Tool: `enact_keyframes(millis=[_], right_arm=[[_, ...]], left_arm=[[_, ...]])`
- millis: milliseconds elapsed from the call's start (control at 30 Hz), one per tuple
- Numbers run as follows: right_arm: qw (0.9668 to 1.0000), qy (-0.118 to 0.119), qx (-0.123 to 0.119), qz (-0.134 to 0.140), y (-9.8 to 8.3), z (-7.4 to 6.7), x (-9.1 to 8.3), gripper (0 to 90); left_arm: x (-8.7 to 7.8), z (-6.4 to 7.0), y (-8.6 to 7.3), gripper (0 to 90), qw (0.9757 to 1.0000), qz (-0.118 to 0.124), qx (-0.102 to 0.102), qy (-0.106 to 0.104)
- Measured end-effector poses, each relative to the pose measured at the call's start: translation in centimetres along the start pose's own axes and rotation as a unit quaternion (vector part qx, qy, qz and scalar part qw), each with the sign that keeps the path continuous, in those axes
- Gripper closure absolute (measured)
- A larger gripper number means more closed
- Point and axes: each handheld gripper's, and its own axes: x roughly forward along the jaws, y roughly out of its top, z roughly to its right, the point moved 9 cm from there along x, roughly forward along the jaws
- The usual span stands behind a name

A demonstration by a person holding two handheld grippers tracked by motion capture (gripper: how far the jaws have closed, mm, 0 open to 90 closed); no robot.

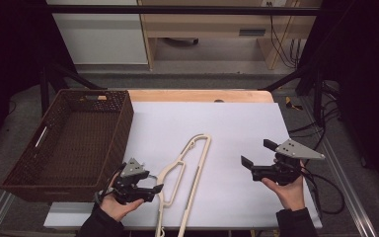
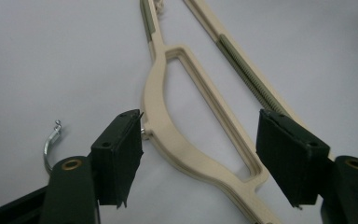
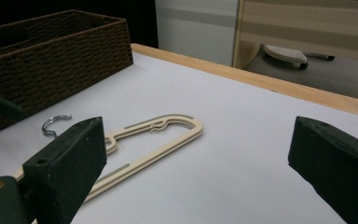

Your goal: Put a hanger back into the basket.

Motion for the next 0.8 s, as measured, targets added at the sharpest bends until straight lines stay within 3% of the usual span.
enact_keyframes(millis=[233,333,567,800], right_arm=[[1.0,0.0,0.001,-0.002,-0.1,-0.1,0.1,4.5],[1.0,0.001,0.001,-0.006,-0.2,-0.1,0.3,4.5],[1.0,0.003,0.0,-0.008,-0.2,-0.2,0.3,4.4],[0.9999,0.004,0.0,-0.01,-0.3,-0.3,0.5,4.3]], left_arm=[[2.4,-0.3,-1.5,37.4,0.9986,-0.034,-0.036,0.015],[3.4,-0.5,-1.8,37.7,0.9974,-0.044,-0.046,0.032],[4.3,-0.7,-2.4,39.8,0.9951,-0.064,-0.068,0.033],[4.8,-0.7,-2.6,49.6,0.993,-0.079,-0.083,0.03]])
